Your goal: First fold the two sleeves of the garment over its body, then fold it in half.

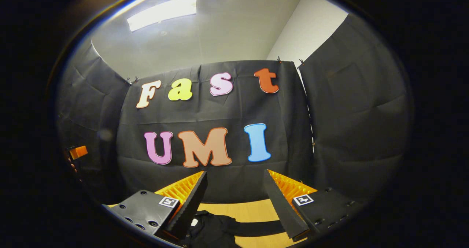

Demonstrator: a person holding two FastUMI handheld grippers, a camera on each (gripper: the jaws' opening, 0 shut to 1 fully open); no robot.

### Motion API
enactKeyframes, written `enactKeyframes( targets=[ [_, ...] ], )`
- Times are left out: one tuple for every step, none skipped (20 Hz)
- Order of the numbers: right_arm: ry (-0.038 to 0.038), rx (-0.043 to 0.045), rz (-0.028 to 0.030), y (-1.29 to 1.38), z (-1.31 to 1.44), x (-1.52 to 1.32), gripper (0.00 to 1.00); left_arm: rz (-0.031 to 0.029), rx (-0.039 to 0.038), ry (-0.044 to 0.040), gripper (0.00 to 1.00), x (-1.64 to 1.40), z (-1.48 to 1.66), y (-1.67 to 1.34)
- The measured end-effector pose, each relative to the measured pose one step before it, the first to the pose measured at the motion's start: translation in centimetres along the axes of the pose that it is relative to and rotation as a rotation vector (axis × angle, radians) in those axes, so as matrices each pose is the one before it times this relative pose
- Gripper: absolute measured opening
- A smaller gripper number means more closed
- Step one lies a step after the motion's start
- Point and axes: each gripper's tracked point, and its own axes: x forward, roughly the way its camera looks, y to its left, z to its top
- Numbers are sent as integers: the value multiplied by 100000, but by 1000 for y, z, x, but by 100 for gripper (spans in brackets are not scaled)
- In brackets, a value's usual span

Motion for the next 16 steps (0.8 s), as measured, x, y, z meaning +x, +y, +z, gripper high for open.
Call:
enactKeyframes(
  targets=[
    [577, 941, -1256, -623, -145, 208, 97, 1878, 555, 155, 92, -39, 36, 579],
    [314, 1200, -1399, -560, -171, 102, 97, 1811, 580, 144, 91, -8, -7, 508],
    [352, 1354, -1441, -576, -288, 319, 97, 1880, 533, 471, 92, -261, -38, 576],
    [1040, 1288, -971, -595, -455, 244, 97, 1716, 516, 800, 92, 39, -88, 429],
    [1280, 747, -448, -409, -513, 322, 97, 958, 313, 641, 92, -152, -137, 195],
    [1550, 173, -641, -462, -664, 363, 97, 876, 415, 680, 92, 45, -26, 79],
    [1070, -494, -1301, -675, -560, 594, 97, 764, 504, 697, 92, -228, -234, 163],
    [1712, -528, -3176, -1395, -930, 677, 97, 943, 725, 908, 92, -26, -213, 111],
    [3222, -987, -4131, -1657, -1404, 994, 97, 974, 894, 1060, 92, 44, -152, -45],
    [4533, -1469, -3782, -1522, -1947, 866, 97, 1131, 980, 1103, 92, 48, -178, 97],
    [6127, -1339, -2346, -1292, -2305, 1301, 97, 1355, 1128, 866, 92, -109, -105, 245],
    [6224, -749, -1304, -1099, -2369, 1297, 97, 1627, 1172, 860, 92, 27, -2, 166],
    [6072, 314, -987, -995, -2107, 1725, 97, 1845, 1060, 664, 92, -265, -84, 359],
    [6607, 1703, 288, -738, -2040, 1637, 97, 1971, 776, 536, 91, 39, 20, 149],
    [6477, 2368, 377, -485, -1750, 1709, 98, 1990, 477, 282, 92, -206, 0, 270],
    [5676, 2276, 104, -566, -1477, 1853, 94, 1776, 54, 28, 91, 23, 75, 86]
  ],
)
